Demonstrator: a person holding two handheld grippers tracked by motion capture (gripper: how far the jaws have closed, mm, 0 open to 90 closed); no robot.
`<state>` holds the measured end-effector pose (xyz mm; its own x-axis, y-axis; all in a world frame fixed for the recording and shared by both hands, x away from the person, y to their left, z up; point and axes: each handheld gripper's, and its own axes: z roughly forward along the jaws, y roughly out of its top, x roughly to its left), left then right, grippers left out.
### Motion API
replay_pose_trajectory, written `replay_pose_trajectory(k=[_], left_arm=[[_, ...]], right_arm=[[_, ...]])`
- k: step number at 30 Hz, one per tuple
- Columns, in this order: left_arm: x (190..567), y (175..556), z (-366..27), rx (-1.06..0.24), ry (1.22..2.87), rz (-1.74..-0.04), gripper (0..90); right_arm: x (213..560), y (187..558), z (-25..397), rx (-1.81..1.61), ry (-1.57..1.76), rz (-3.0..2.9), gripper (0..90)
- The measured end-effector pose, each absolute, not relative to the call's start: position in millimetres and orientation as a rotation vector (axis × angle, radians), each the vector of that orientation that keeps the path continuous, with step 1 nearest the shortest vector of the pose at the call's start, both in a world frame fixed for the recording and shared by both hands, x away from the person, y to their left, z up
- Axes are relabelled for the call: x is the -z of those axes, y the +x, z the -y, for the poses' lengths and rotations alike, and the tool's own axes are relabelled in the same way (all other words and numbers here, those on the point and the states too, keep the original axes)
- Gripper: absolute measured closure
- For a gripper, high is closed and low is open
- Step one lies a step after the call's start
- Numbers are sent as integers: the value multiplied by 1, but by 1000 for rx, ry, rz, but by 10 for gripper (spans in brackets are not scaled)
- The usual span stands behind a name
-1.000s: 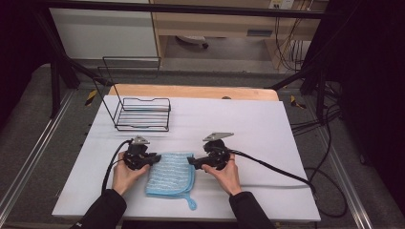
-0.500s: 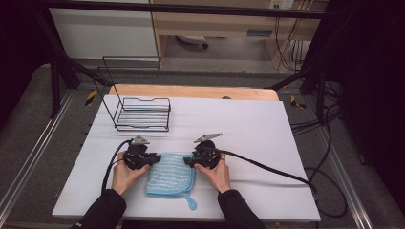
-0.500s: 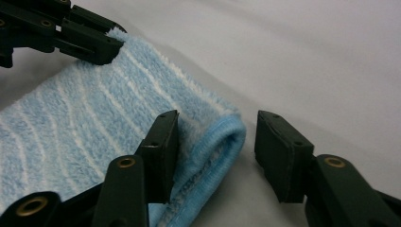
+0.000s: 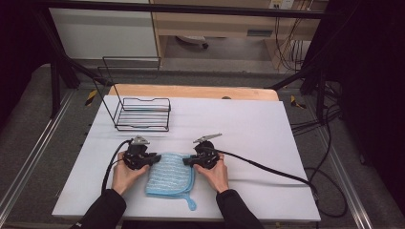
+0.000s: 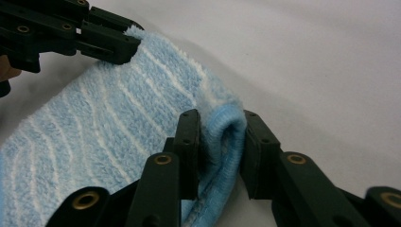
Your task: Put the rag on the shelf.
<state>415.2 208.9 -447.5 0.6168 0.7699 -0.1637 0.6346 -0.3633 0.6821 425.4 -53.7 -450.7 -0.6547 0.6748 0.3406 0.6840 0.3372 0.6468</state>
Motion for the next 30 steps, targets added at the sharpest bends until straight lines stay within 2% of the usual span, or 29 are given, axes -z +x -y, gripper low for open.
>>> replay_pose_trajectory(k=[12, 30], left_arm=[[446, 416, -212, -201, 2085, -1108, 805], [421, 397, -227, -252, 1970, -1032, 818]], right_arm=[[447, 429, 56, 1232, -1320, 2500, 803], [423, 413, 62, 1397, -1295, 2472, 808]])
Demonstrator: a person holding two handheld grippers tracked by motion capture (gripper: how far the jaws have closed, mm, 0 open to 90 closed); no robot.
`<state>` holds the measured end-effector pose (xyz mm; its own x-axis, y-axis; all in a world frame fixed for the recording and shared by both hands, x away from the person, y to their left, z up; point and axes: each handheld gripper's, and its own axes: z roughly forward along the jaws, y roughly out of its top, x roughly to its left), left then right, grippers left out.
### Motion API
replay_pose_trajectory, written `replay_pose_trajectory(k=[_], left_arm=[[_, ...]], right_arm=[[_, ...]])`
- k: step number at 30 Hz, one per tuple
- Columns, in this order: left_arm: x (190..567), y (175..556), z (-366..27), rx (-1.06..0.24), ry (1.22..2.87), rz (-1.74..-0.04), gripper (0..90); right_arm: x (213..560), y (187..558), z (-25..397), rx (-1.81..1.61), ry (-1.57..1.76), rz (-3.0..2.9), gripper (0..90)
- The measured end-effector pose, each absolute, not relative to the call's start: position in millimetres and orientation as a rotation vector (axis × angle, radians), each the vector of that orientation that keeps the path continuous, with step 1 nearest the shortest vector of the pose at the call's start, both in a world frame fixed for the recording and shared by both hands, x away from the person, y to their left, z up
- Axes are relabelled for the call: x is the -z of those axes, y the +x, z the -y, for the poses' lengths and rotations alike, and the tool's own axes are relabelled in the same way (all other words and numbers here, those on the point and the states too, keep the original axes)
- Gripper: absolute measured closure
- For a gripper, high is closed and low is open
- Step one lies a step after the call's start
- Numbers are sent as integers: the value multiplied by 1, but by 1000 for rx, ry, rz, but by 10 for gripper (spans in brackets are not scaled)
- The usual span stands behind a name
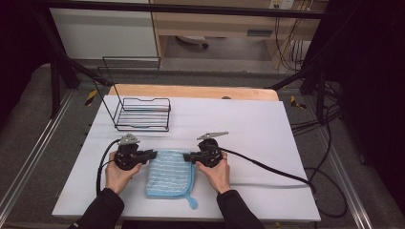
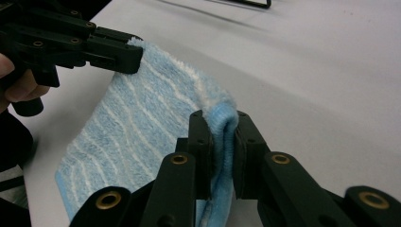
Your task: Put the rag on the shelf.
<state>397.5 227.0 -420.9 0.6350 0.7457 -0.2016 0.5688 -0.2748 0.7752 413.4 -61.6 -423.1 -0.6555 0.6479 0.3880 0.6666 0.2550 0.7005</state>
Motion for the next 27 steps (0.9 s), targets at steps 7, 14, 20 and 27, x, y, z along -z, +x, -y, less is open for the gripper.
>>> replay_pose_trajectory(k=[7, 14, 20, 27], left_arm=[[409, 391, -229, -281, 1928, -1002, 818], [395, 383, -228, -303, 1895, -968, 819], [385, 378, -226, -333, 1880, -941, 820], [374, 372, -224, -362, 1861, -916, 820]], right_arm=[[413, 406, 65, 1476, -1272, 2467, 808], [403, 400, 69, 1554, -1243, 2477, 808], [394, 396, 73, 1615, -1234, 2475, 808], [384, 392, 78, 1685, -1202, 2473, 807]])
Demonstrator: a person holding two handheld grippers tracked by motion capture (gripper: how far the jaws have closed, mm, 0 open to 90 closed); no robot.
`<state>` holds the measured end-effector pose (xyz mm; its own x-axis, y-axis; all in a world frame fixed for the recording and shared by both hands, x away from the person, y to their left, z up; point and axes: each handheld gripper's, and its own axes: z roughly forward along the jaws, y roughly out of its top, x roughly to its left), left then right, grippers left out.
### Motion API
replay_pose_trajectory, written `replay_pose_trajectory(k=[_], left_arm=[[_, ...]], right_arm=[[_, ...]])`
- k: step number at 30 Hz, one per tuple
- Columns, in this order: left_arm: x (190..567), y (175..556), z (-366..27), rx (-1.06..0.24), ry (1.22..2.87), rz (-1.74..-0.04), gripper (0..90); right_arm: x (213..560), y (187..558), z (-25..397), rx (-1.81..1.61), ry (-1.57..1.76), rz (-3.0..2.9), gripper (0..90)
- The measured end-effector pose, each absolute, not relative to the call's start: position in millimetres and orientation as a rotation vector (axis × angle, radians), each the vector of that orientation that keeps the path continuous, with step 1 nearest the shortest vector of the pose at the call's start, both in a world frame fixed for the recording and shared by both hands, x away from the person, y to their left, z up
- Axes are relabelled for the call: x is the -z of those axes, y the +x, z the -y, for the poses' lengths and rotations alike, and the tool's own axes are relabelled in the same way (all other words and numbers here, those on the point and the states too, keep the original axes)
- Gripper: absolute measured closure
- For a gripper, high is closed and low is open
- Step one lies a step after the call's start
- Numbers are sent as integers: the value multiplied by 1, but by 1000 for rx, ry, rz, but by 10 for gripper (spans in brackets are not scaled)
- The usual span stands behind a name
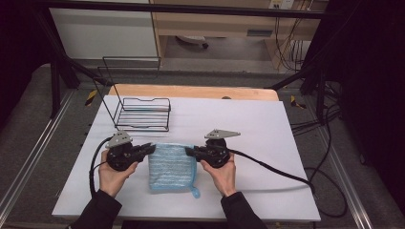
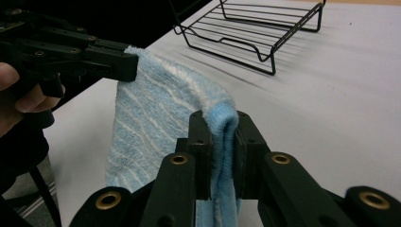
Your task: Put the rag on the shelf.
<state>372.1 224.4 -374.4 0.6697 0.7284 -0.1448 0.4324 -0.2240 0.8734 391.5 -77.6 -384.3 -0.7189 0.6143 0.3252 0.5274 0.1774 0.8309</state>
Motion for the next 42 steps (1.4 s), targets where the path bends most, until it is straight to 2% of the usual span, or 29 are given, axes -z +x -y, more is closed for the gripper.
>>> replay_pose_trajectory(k=[13, 42], left_arm=[[352, 364, -233, -418, 1805, -876, 821], [313, 358, -268, -547, 1636, -860, 822]], right_arm=[[361, 383, 73, -1645, 1030, -2256, 807], [315, 378, 33, -1722, 856, -2089, 807]])
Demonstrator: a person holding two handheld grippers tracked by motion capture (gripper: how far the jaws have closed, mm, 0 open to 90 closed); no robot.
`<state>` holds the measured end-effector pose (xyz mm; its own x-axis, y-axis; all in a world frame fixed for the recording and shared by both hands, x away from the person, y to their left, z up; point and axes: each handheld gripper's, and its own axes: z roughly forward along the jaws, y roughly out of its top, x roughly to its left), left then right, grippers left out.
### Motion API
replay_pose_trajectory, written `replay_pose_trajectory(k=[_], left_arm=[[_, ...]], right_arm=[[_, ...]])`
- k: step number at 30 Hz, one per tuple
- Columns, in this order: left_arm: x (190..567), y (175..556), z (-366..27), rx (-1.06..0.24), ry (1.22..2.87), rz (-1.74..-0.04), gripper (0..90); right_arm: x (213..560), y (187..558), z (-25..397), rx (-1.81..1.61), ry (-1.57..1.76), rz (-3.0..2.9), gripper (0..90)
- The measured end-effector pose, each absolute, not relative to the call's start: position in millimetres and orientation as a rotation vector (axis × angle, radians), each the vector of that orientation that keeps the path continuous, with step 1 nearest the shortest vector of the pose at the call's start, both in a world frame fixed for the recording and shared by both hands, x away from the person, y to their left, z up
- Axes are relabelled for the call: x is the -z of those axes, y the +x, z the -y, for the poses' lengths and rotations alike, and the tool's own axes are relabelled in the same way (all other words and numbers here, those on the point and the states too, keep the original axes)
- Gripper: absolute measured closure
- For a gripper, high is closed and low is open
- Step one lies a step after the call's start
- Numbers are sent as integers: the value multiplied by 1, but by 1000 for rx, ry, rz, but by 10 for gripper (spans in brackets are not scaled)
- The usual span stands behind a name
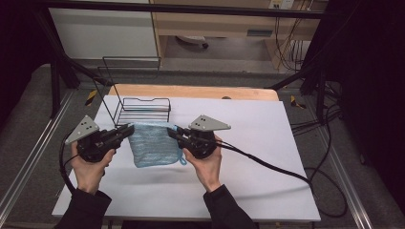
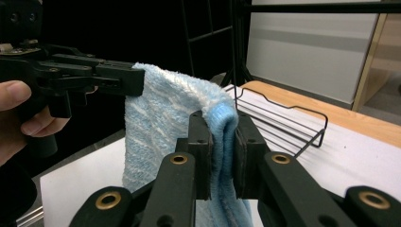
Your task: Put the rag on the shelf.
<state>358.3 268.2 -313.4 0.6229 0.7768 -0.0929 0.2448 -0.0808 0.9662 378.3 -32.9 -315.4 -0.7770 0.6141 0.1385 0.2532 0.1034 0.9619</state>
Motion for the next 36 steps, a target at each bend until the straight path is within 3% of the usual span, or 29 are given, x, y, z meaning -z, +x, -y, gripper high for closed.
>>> replay_pose_trajectory(k=[36], left_arm=[[260, 379, -300, -669, 1415, -814, 824]], right_arm=[[253, 399, -8, -1782, 706, -1904, 809]])
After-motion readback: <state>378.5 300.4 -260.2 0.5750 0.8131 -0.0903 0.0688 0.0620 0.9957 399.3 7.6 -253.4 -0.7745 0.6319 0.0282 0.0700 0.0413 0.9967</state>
